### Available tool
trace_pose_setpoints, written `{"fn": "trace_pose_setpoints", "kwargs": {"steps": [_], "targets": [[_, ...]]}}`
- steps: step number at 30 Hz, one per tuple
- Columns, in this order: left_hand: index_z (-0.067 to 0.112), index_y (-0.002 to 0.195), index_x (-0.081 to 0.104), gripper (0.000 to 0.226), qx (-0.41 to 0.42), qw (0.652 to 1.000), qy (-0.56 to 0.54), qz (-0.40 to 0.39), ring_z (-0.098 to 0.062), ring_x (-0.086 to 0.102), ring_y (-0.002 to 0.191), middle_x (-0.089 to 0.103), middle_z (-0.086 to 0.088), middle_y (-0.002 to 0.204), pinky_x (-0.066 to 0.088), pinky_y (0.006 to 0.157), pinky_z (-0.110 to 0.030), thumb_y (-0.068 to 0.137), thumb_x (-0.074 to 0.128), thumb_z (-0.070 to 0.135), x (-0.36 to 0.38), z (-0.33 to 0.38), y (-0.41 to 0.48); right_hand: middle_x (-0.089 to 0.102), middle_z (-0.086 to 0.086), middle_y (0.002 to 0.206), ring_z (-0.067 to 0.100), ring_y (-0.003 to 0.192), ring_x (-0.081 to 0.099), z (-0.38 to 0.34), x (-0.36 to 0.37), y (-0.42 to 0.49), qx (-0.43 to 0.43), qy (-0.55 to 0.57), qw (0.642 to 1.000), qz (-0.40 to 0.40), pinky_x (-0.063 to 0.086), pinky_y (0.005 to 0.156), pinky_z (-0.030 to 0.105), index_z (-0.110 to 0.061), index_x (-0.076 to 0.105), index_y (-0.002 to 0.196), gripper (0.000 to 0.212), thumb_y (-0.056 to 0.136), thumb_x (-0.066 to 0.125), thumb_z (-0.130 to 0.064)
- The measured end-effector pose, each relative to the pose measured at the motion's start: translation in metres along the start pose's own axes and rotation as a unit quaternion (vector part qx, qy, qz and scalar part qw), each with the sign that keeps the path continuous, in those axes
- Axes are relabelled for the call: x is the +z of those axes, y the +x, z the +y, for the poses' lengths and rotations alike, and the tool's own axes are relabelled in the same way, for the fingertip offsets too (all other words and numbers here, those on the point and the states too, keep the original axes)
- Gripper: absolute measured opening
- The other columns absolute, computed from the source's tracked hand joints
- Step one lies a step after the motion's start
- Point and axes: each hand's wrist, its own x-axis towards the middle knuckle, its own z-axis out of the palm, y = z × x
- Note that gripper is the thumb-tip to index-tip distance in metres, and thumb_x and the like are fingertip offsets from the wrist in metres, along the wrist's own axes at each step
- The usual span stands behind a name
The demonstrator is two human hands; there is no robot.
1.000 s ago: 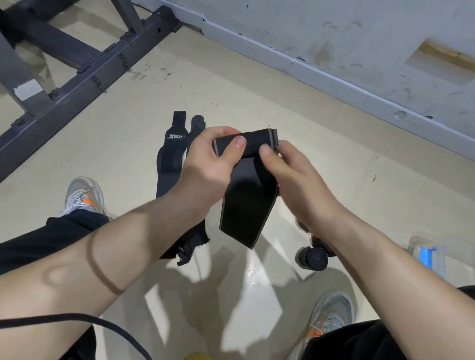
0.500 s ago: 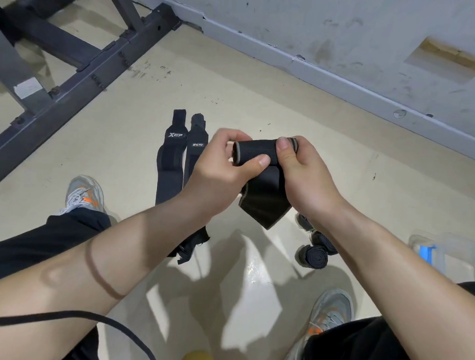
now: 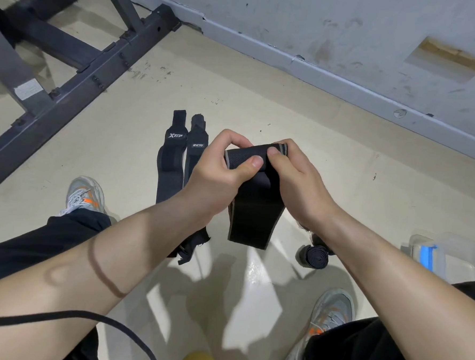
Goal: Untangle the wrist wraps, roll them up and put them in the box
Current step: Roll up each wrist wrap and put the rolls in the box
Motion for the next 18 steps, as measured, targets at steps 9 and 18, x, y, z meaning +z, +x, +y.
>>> {"fn": "trace_pose_setpoints", "kwargs": {"steps": [9, 18], "targets": [[0.020, 0.109, 0.058, 0.032, 0.010, 1.000, 0.011, -0.015, -0.022, 0.063, 0.075, 0.066, -0.004, 0.080, 0.051, 0.069, -0.036, 0.081, 0.074, 0.024, 0.002, -0.001, 0.001, 0.053, -0.011, 0.081, 0.006, 0.072, 0.050, 0.000, -0.001, 0.004, -0.014, 0.021, 1.000, 0.016, 0.039, 0.069, 0.026, -0.025, 0.048, 0.089, 0.027, 0.109, 0.039, -0.041], [-0.001, 0.118, 0.068, 0.058, -0.080, 0.993, -0.085, -0.028, -0.041, 0.070, 0.111, 0.069, -0.031, 0.116, 0.053, 0.101, -0.047, 0.091, 0.068, 0.050, 0.009, 0.000, 0.000, 0.052, -0.014, 0.087, -0.003, 0.076, 0.049, 0.000, 0.006, -0.003, -0.079, -0.034, 0.996, 0.034, 0.037, 0.067, 0.014, -0.024, 0.042, 0.107, 0.008, 0.110, 0.036, -0.029]]}}
